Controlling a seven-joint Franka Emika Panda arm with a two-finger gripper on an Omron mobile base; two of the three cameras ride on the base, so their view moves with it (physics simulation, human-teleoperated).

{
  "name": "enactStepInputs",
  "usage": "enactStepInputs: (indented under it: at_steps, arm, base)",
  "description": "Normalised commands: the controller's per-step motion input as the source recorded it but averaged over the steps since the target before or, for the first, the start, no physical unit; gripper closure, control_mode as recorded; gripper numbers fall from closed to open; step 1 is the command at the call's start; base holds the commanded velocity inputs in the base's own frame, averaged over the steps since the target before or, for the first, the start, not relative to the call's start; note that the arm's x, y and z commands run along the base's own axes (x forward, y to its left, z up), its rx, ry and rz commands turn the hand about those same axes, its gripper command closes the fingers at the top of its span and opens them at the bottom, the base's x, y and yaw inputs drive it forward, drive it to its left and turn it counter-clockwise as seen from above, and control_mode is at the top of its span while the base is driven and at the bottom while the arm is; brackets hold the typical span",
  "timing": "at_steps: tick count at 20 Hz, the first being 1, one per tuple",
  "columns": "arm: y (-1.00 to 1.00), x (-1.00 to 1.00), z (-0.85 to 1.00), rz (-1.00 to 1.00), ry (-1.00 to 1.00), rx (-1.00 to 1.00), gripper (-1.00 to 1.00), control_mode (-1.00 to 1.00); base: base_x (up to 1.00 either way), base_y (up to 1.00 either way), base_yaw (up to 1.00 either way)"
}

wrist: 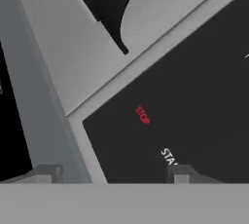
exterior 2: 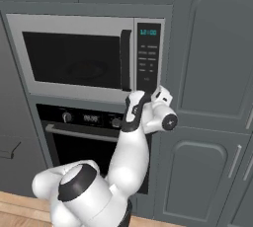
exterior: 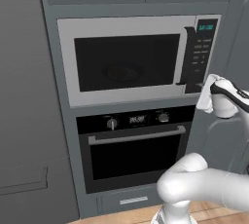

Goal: Remove the apple from the bowl and place it on the small plate. Then place the bowl with only the chicken drumstick in the microwave, close the door, and press the start button to microwave the chicken drumstick.

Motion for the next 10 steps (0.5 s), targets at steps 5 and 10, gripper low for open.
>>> enactStepInputs:
  at_steps: [5,10]
  arm:
    - [0.00,0.39,-0.17,0.01,0.00,0.03,-1.00,-1.00]
    - [0.00,0.34,-0.21,0.00,0.00,0.01,-1.00,-1.00]
  base:
    - [0.00,0.00,0.00]
    - [0.00,0.00,0.00]
